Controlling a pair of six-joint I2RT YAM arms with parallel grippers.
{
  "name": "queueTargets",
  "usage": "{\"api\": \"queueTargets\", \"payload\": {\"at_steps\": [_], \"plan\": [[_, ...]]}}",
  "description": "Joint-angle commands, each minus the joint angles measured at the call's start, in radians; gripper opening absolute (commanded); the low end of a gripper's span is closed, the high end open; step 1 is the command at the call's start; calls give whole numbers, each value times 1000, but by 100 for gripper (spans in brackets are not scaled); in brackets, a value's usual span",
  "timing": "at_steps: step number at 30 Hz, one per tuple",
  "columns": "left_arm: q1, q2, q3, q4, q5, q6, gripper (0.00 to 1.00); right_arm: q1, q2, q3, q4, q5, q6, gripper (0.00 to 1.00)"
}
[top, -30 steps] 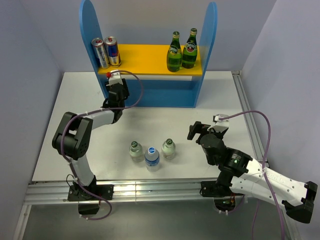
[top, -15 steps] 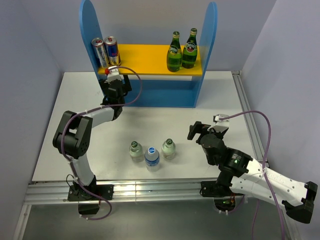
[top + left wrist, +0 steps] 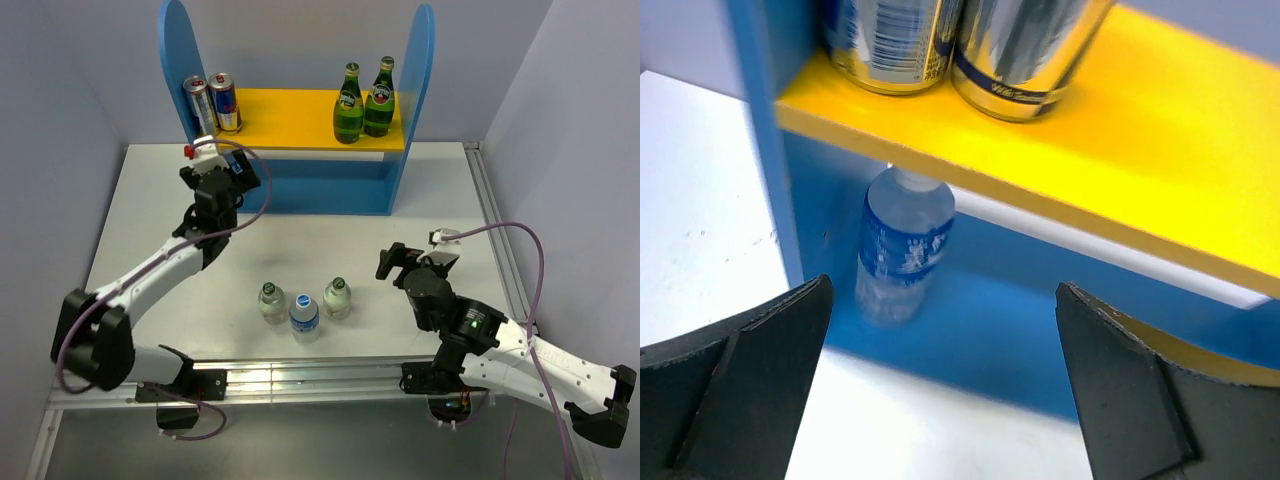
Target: Place and organize the beverage onto the shelf
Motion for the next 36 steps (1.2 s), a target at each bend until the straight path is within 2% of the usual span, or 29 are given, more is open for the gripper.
{"api": "queueTargets", "payload": {"at_steps": [1,5,9,14,18,22,27,30,34,36], "plan": [[-64,-147,-56,-118,-59,-62,99,4,-15,6,29,29,13,100],[-197,-305,-73,-330,-159,-97,99,4,-27,3,23,29,15,100],[-400,-495,-125,-562,-182,-223,99,4,-20,3,27,31,8,100],[-555,-629,-196,-716,-121,-381,99,4,-4,7,24,34,13,99],[-752,-701,-240,-795,-130,-474,99,3,0,9,23,42,15,99],[-914,-709,-260,-850,-167,-557,99,3,6,12,15,48,21,99],[-1173,-651,-241,-948,-318,-727,99,3,14,15,10,48,24,99],[-1262,-570,-221,-974,-355,-770,99,4,25,17,10,52,24,99],[-1299,-447,-207,-1003,-412,-870,99,4,25,18,9,51,25,99],[-1302,-398,-246,-944,-411,-869,99,4,22,17,10,51,24,99]]}}
